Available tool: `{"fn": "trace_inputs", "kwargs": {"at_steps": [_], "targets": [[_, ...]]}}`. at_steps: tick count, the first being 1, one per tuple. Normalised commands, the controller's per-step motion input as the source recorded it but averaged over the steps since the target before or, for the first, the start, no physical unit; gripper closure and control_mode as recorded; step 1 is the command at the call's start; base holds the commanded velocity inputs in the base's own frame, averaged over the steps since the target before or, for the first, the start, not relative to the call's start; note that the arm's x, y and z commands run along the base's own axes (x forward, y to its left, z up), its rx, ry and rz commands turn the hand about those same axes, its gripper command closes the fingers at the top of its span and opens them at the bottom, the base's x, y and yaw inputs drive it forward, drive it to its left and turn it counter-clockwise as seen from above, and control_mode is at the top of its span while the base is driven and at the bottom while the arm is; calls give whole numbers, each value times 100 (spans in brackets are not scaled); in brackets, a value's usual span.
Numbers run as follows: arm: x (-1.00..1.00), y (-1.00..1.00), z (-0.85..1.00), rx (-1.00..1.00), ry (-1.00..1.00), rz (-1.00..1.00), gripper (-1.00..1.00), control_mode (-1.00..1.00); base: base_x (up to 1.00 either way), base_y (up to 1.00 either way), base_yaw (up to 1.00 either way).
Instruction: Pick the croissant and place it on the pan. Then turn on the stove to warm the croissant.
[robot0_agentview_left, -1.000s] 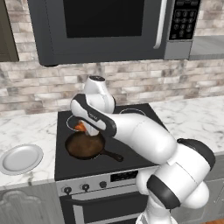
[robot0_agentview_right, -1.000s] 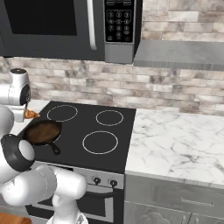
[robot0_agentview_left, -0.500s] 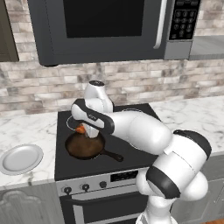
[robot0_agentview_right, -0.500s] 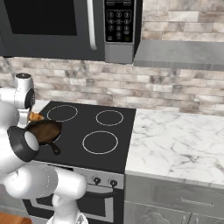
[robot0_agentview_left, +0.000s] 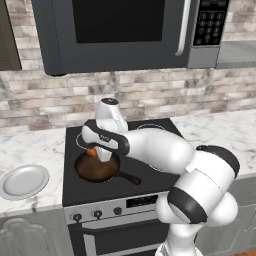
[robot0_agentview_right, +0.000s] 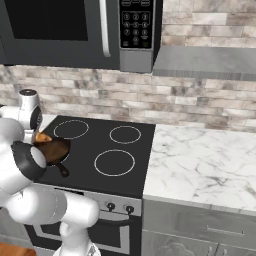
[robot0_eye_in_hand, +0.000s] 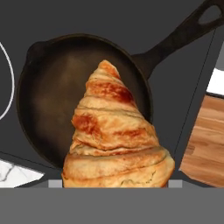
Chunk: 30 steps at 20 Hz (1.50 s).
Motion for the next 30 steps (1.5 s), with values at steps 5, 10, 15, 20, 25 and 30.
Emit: {"fn": "trace_inputs", "kwargs": {"at_steps": [5,10,15,20,25,30], "targets": [[13,0,-23,0,0,-5,100,-100,0,0,0],[13,-2,-24,0,0,-4,100,-100,0,0,0],[15,-2,-21,0,0,-3,100,-100,0,0,0],[21,0,-18,0,1,-4,100,-100,0,0,0],[19,0,-17,0,0,-4,100,-100,0,0,0],[13,0,-19,0,0,-4,100,-100,0,0,0]]}}
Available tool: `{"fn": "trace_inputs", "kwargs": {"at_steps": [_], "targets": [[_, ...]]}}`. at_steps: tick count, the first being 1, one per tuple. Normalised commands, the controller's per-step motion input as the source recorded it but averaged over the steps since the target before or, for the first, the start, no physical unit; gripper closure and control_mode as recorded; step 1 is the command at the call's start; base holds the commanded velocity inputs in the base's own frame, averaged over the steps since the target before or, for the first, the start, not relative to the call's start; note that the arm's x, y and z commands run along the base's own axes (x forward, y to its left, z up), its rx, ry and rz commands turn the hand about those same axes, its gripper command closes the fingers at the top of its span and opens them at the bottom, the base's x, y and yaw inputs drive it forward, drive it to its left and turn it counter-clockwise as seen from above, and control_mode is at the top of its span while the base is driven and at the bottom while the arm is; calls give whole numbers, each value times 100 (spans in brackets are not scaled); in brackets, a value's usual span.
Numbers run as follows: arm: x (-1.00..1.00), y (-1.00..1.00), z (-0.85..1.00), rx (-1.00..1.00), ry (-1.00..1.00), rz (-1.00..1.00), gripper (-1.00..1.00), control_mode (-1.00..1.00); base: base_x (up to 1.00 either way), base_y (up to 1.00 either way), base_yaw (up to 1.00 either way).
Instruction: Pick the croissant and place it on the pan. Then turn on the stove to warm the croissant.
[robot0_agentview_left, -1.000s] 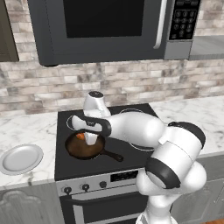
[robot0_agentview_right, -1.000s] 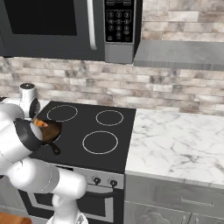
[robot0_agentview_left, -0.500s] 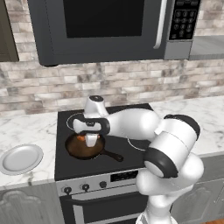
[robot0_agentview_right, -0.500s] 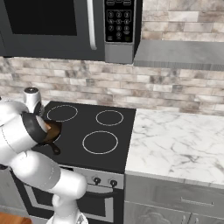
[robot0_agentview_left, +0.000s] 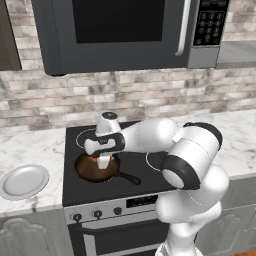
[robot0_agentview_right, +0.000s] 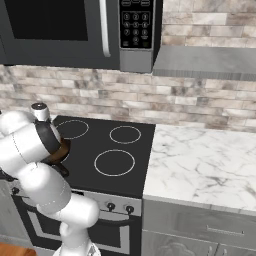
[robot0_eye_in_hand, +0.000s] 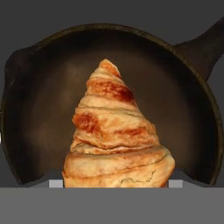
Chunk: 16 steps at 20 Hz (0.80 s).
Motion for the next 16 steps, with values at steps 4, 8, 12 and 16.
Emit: {"fn": "trace_inputs", "kwargs": {"at_steps": [4,8,12,16], "targets": [[11,0,-20,0,0,-4,100,-100,0,0,0],[15,0,-22,0,0,-4,100,-100,0,0,0],[18,0,-22,0,0,-4,100,-100,0,0,0],[20,0,-21,0,0,-5,100,-100,0,0,0]]}}
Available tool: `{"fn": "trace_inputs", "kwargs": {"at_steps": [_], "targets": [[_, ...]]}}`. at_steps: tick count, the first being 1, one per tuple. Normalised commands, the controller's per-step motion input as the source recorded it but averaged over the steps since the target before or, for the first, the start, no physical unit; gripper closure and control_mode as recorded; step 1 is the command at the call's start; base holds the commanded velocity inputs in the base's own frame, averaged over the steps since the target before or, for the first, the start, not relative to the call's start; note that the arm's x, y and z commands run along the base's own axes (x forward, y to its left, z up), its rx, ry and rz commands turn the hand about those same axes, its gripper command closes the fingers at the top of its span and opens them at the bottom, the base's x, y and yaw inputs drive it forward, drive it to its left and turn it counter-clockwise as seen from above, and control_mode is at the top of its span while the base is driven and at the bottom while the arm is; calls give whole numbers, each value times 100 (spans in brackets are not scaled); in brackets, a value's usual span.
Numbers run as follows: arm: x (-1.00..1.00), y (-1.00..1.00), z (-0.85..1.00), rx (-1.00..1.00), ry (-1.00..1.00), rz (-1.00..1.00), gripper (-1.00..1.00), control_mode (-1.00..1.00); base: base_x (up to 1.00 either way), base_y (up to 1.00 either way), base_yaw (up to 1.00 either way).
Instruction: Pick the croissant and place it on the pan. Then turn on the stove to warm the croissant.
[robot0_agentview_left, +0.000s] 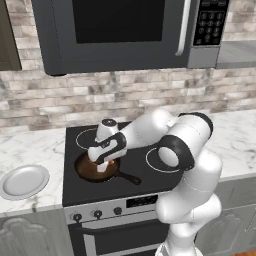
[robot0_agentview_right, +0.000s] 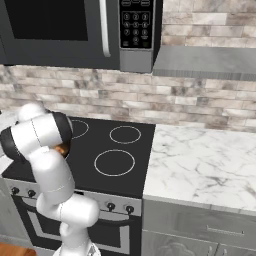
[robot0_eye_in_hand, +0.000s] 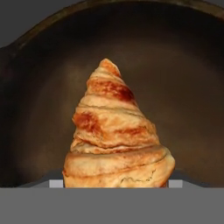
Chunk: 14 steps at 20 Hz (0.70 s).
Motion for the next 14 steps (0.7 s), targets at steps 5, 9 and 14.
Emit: {"fn": "trace_inputs", "kwargs": {"at_steps": [5,9,14], "targets": [[23,0,-20,0,0,-6,100,-100,0,0,0],[27,12,-18,0,1,-8,100,-100,0,0,0],[15,10,-9,0,3,-9,-100,-100,0,0,0]]}}
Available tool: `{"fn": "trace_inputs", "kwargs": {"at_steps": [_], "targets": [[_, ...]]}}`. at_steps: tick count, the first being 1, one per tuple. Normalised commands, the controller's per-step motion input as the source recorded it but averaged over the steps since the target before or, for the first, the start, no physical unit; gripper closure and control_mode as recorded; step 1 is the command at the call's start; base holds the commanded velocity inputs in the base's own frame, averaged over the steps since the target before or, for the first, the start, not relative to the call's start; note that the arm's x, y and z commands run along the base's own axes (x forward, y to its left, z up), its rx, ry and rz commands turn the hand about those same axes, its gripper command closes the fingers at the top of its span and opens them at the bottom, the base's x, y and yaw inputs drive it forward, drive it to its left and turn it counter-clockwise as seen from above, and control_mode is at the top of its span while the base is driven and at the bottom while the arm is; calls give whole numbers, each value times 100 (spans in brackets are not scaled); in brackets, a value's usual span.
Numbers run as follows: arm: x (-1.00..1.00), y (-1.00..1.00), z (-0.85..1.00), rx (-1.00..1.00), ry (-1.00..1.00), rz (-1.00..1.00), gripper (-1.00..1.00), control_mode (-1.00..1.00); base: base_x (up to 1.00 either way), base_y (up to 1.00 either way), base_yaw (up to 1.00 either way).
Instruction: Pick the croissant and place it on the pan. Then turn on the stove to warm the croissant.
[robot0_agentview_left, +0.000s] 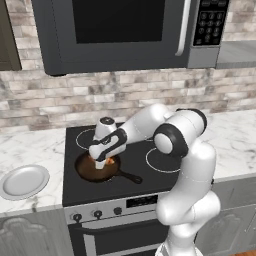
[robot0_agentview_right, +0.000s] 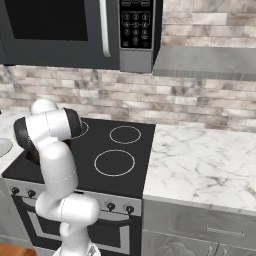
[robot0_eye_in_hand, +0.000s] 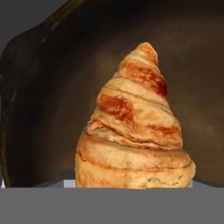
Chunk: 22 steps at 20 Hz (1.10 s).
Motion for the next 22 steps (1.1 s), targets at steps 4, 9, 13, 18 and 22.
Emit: {"fn": "trace_inputs", "kwargs": {"at_steps": [4,9,13,18,22], "targets": [[0,0,0,0,3,-8,-100,-100,0,0,0],[-6,15,0,0,3,-8,-100,-100,0,0,0],[-18,48,9,-1,2,-11,-100,-100,0,0,0],[-32,50,27,-1,0,-11,-100,-100,0,0,0],[-33,31,53,-1,0,-9,-100,-100,0,0,0]]}}
